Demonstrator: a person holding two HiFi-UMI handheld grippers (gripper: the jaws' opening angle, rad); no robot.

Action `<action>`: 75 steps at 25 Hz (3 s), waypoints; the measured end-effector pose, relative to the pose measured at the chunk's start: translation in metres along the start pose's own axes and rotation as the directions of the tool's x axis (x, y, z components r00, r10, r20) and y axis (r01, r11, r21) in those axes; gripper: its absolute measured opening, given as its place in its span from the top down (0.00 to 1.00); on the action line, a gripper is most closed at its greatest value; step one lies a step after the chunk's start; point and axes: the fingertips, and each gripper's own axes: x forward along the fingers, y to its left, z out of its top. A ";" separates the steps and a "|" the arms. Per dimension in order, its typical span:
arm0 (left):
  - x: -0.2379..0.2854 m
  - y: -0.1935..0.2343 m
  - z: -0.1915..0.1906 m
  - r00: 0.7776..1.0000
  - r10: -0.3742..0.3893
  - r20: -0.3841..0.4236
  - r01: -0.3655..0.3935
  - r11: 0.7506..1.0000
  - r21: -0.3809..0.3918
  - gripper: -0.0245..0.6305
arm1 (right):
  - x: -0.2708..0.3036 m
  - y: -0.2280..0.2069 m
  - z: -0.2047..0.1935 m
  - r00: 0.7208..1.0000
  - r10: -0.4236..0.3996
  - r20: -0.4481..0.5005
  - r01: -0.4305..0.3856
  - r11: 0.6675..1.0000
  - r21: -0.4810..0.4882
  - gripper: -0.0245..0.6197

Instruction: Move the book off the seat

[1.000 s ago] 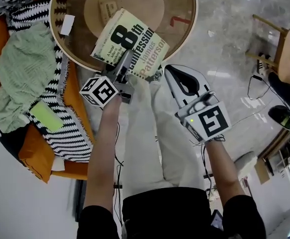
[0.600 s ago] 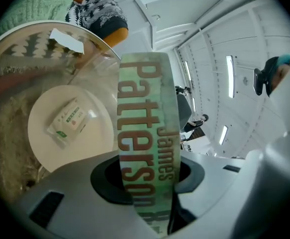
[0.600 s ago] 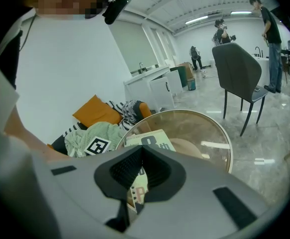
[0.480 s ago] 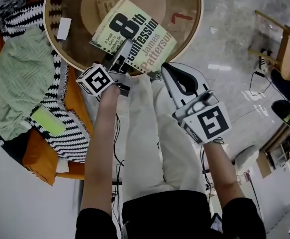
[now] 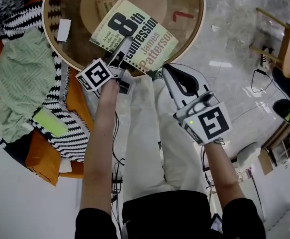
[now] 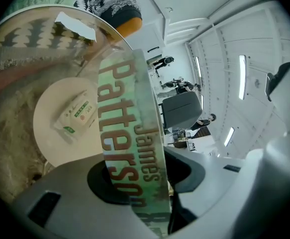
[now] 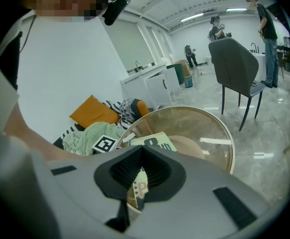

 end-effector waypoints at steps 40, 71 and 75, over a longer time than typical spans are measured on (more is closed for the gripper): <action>-0.020 0.032 0.005 0.863 0.503 0.050 -0.499 0.833 0.240 0.34 | -0.032 -0.001 -0.018 1.000 -0.024 -0.002 0.024 0.998 0.060 0.94; -0.095 -0.146 -0.043 0.955 0.156 0.252 -0.279 0.761 0.586 0.95 | -0.115 0.041 -0.017 0.997 0.079 0.006 -0.077 0.990 -0.120 0.94; -0.106 -0.192 -0.062 0.973 0.054 0.225 -0.195 0.717 0.669 0.95 | -0.140 0.043 -0.011 0.997 0.074 0.028 -0.071 0.991 -0.112 0.94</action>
